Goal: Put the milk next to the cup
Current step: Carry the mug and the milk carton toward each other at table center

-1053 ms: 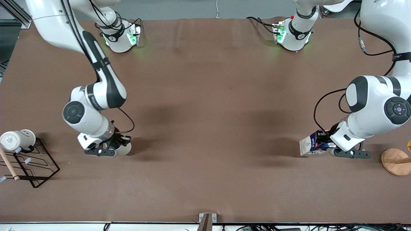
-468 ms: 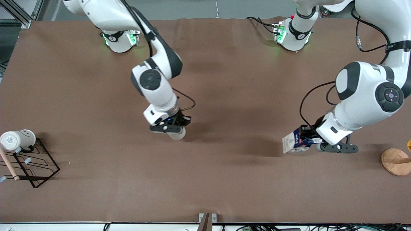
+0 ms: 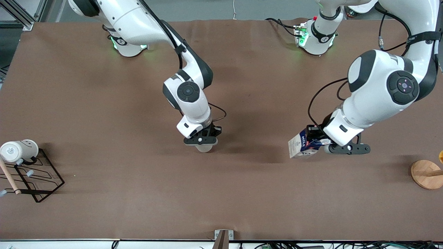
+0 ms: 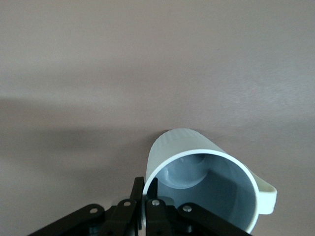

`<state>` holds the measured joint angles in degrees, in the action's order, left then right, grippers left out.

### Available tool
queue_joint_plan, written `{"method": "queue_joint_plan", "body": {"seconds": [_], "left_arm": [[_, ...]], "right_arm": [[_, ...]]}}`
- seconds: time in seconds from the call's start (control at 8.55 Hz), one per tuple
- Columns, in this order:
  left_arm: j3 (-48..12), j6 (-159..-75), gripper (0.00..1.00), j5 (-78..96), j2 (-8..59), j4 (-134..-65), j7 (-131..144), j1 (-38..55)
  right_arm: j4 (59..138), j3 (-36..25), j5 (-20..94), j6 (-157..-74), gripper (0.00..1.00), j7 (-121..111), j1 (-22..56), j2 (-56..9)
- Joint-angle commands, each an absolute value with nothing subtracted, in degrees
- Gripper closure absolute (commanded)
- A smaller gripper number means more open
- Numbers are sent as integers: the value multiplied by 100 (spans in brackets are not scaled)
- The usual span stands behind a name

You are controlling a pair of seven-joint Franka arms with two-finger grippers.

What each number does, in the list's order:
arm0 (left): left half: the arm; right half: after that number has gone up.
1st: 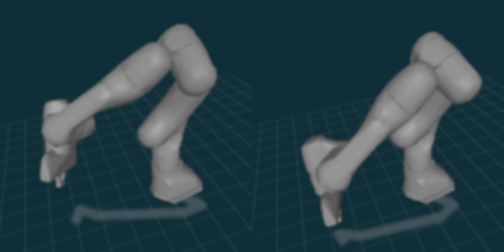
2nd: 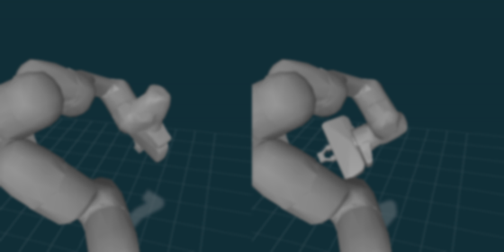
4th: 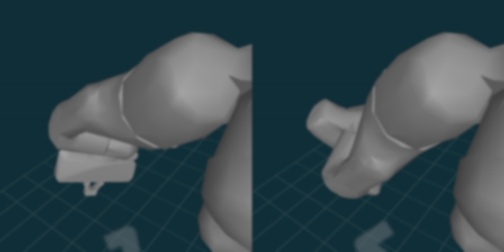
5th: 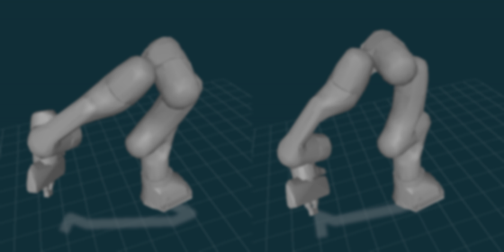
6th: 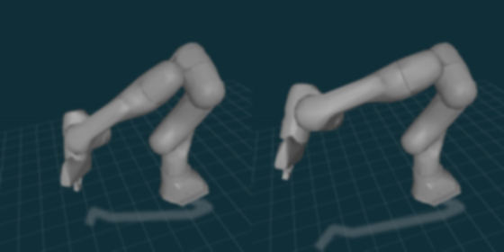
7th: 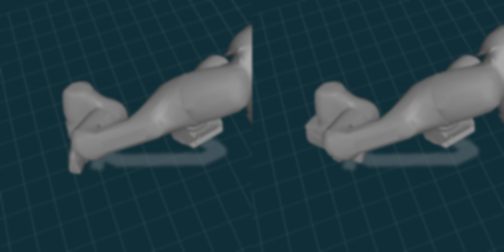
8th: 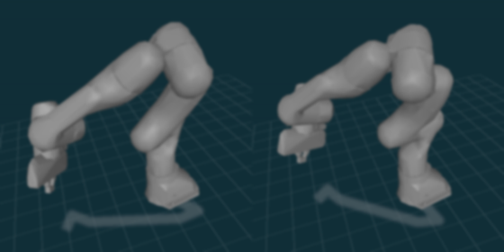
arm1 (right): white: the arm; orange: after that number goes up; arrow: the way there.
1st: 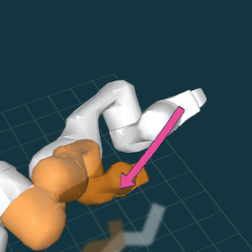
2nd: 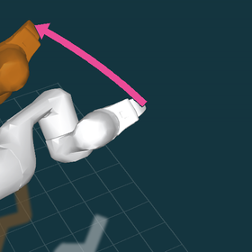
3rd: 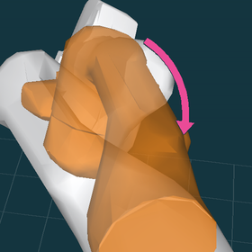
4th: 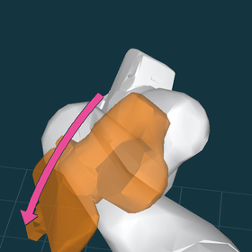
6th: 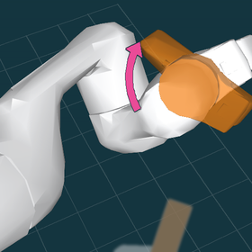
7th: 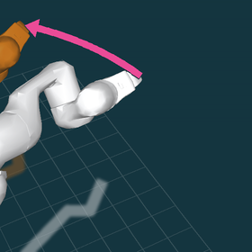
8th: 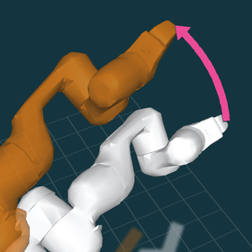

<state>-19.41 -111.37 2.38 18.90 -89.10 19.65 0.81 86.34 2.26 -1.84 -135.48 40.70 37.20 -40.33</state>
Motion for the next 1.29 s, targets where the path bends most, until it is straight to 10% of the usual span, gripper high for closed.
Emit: {"method": "queue_joint_plan", "body": {"seconds": [0.0,0.12,0.23,0.35,1.17], "left_arm": [[-2292,-11013,59,237,1863,-8729,2537,97],[-2451,-11013,59,229,1863,-8675,2827,131],[-2504,-11013,59,211,1881,-8640,3126,323],[-2505,-11013,59,211,1916,-8570,3346,490],[-2505,-11030,59,-139,2153,-8561,4490,1607]], "right_arm": [[8420,176,-290,-13509,99,4157,3814,-4192],[8420,176,-281,-13500,82,4114,3806,-4192],[8411,176,-273,-13500,20,4131,3806,-4192],[8420,176,-272,-13509,0,4174,3840,-4192],[8489,202,147,-12561,5,3983,3368,-3035]]}}
